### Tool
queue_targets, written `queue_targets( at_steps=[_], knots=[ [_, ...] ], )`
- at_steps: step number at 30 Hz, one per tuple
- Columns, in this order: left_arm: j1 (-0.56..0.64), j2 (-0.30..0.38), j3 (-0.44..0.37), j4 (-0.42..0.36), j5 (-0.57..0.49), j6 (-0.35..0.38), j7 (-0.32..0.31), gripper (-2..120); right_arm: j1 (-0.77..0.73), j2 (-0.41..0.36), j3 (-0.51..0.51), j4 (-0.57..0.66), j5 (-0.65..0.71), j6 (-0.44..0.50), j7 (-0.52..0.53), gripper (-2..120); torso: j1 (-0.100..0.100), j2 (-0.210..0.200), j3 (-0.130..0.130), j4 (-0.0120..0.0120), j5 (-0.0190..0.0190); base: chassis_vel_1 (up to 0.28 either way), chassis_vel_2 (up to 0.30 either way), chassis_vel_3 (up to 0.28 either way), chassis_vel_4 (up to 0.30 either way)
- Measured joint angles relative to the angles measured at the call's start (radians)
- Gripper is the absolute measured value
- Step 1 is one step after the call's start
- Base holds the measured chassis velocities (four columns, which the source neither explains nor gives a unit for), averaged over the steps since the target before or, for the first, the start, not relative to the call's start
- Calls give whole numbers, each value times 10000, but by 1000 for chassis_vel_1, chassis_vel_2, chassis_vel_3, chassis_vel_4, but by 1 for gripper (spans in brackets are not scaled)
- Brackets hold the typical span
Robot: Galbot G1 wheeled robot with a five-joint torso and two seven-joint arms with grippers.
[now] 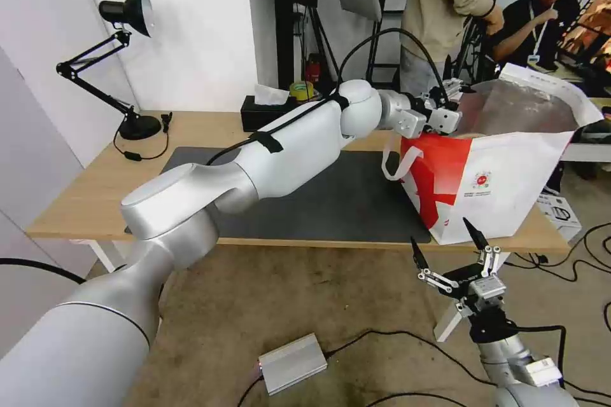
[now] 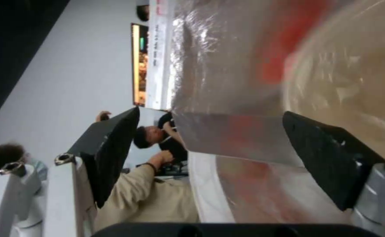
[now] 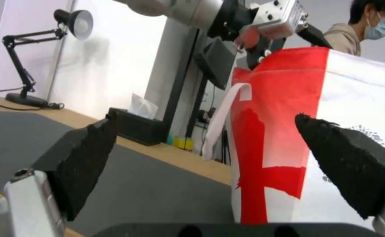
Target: Pick up the trash from the table and place it into the takeout bag.
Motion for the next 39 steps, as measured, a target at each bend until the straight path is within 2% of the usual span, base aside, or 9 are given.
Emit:
queue_targets(
  at_steps=[10, 21, 31, 35, 36, 39],
  knots=[
    [-154, 9, -340, -32, -165, 5, -681, 89, 0, 0, 0, 0, 0, 0, 0, 100, 0, 0, 0, 1, 0, 0, 0, 0, 0],
    [-116, 31, -959, -373, -1201, -23, -1334, 88, 0, 0, 0, 0, 0, 0, 0, 100, 0, 0, 0, 0, 0, 0, 0, 0, 0],
    [558, 103, -2538, -708, -2353, -334, -1484, 84, 0, 0, 0, 0, 0, 0, 0, 100, 0, 0, 0, 0, -1, 0, 0, 0, 0],
    [1101, 605, -2829, -1429, -3646, -11, -1896, 84, 0, 0, 0, 0, 0, 0, 0, 100, -1, 0, -1, -1, -1, 0, 0, 0, 0],
    [1101, 605, -2829, -1429, -3646, -11, -1896, 84, 0, 0, 0, 0, 0, 0, 0, 100, -1, 0, -1, -1, -1, 0, 0, 0, 0],
    [1771, 1184, -3167, -2084, -4475, 435, -2243, 84, 0, 0, 0, 0, 0, 0, 0, 100, 0, 0, 0, 1, -3, 0, 0, 0, 0]
  ],
)
